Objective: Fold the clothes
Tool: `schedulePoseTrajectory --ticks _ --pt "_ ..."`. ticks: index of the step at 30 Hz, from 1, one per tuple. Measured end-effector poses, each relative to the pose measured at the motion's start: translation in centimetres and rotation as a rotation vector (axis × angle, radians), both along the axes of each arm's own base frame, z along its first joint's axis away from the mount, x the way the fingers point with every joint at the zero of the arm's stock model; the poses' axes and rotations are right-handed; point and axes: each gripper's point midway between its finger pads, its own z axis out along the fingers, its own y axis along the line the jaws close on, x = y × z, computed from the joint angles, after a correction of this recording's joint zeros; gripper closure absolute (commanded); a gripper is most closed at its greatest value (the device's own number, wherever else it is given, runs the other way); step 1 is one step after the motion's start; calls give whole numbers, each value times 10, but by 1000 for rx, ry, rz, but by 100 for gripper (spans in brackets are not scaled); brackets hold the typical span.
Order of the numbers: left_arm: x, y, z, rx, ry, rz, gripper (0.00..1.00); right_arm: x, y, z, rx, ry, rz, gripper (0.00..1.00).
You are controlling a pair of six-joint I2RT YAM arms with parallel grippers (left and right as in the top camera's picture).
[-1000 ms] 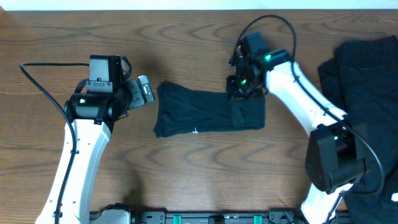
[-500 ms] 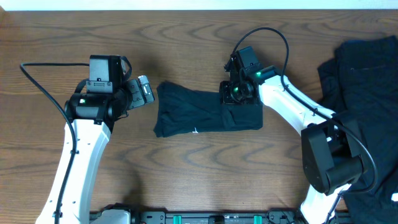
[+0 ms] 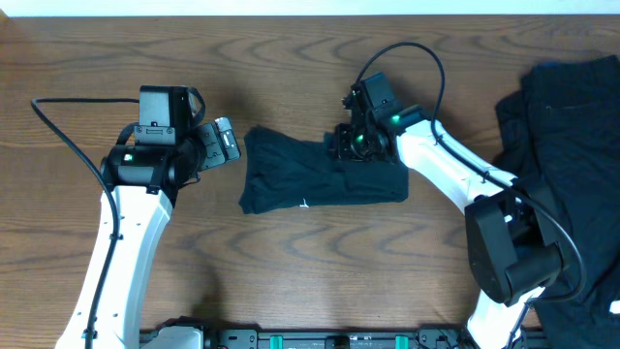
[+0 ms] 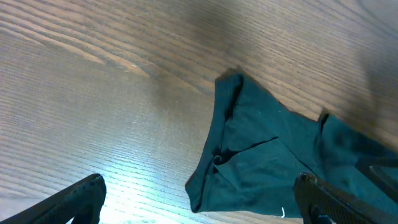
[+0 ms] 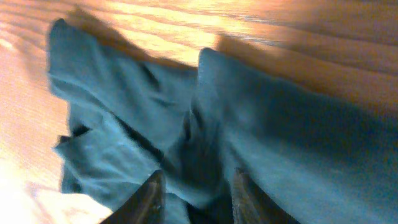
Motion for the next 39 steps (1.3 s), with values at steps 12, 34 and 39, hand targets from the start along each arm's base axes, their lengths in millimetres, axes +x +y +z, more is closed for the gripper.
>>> schedulePoseTrajectory --ticks 12,34,39 --pt "0 0 0 0 0 0 2 -11 -9 10 138 74 104 45" --pt "0 0 0 0 0 0 2 -33 17 -16 -410 -248 437 50" --pt "0 0 0 0 0 0 2 -22 14 -13 -451 -297 416 53"
